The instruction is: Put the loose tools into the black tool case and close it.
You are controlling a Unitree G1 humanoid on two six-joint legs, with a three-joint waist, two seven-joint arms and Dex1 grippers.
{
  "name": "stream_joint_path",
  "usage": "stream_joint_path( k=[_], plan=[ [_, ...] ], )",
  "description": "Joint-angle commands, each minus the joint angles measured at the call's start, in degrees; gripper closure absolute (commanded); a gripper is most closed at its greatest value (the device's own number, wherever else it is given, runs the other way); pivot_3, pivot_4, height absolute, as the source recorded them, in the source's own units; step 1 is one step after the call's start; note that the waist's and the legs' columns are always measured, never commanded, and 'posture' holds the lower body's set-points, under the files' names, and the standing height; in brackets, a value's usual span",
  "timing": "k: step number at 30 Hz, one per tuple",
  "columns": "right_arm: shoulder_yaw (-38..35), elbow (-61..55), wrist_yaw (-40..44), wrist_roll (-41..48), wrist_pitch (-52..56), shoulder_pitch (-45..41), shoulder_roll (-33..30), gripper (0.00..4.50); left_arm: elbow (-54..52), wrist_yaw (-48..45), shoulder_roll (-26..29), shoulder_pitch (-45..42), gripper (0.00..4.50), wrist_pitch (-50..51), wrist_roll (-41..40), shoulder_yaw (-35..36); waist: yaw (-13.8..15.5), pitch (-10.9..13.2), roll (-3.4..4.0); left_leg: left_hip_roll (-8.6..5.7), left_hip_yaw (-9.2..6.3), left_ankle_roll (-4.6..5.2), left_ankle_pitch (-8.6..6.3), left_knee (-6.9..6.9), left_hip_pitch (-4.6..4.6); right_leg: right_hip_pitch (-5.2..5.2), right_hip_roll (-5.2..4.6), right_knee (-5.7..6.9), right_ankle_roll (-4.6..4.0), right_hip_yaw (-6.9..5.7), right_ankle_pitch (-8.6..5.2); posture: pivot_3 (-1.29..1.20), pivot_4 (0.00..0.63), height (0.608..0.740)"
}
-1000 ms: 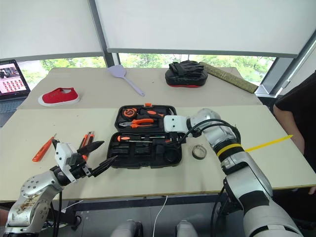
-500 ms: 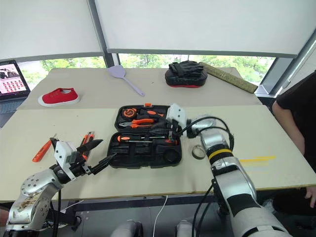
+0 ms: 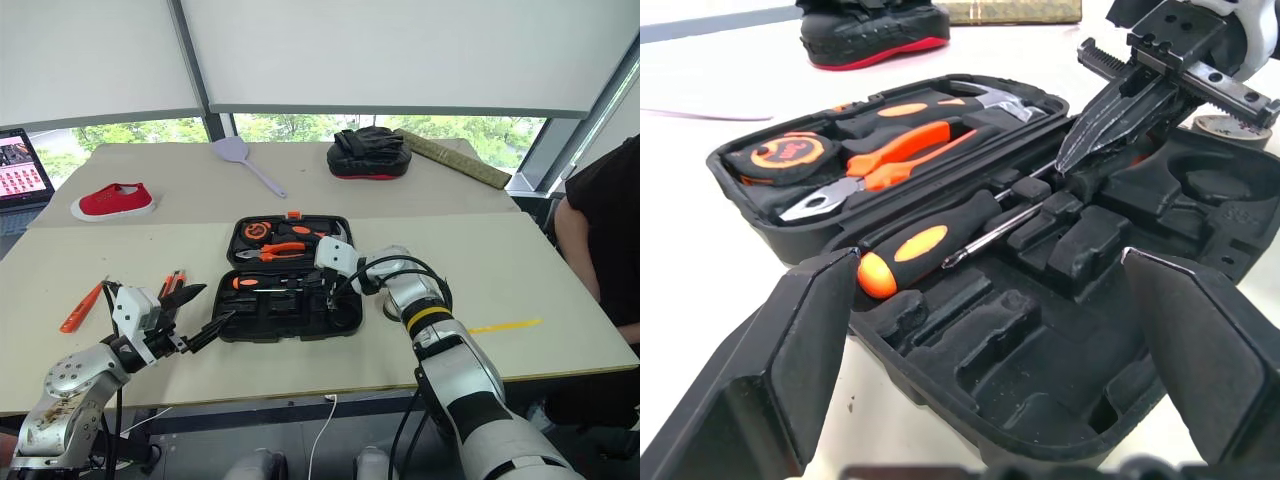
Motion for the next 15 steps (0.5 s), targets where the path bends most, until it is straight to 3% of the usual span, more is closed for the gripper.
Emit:
stream_joint_path(
  k=[1,2,3,4,11,12,15],
  plan=[
    [-3.6,-2.5,2.5,4.4,0.7,2.2,-0.1,4.48,-3.5,1.4,-0.4,1.0,0.0,0.8,-2.7,2.8,-0.1,0.0,0.0,0.0,0.0,-0.02,0.01,0.0,-0.01,-0.01,-0.01,0.01,-0.01,0.01,0.02,0.0,0.15,0.74],
    [-5.8,-5.1,4.7,7.7,0.6,2.9,-0.4,4.48,-4.1,1.6,-0.8,1.7,0.0,0.3,-3.9,4.1,-0.1,0.0,-0.01,0.0,0.0,-0.03,0.03,0.0,-0.05,-0.04,0.0,0.01,-0.01,0.01,0.03,0.0,0.15,0.74],
    [-8.9,-8.7,6.7,12.3,1.7,3.9,-0.7,3.91,-4.3,2.3,-1.4,2.7,0.0,-1.4,-3.9,6.1,-0.1,0.0,0.0,0.0,0.0,-0.02,0.03,0.0,-0.09,-0.07,0.0,0.01,0.02,0.0,0.05,0.0,0.15,0.74],
    [-11.1,-11.9,8.1,15.5,3.0,5.1,-1.4,3.76,-4.3,2.7,-1.7,3.6,0.0,-3.0,-4.0,8.0,-0.1,0.1,0.01,0.01,-0.01,0.0,0.04,0.0,-0.16,-0.11,-0.01,-0.01,0.13,0.0,0.11,0.0,0.15,0.74],
    [-18.5,-33.1,11.9,25.6,1.2,20.8,-9.1,1.27,-0.1,2.1,-2.5,16.1,0.0,-9.0,-8.1,25.8,-0.1,0.1,0.01,0.03,-0.02,0.33,-0.04,-0.14,-0.41,-0.25,-0.12,-0.24,0.23,-0.02,0.0,0.0,0.15,0.74],
    [-19.9,-36.6,13.1,28.3,-0.3,24.1,-9.3,1.06,1.7,2.8,-2.5,18.6,0.0,-9.1,-7.7,28.7,-0.1,0.1,-0.01,0.03,-0.01,0.33,-0.06,-0.14,-0.4,-0.26,-0.12,-0.25,0.23,-0.02,-0.02,0.0,0.15,0.74],
    [-22.6,-44.2,13.9,32.9,-2.2,32.1,-9.8,1.06,5.1,5.5,-3.1,24.2,0.0,-7.1,-8.0,34.3,-0.3,0.1,-0.03,0.05,0.01,0.3,-0.12,-0.2,-0.33,-0.25,-0.09,-0.25,0.18,-0.01,-0.14,0.0,0.15,0.74]
  ],
)
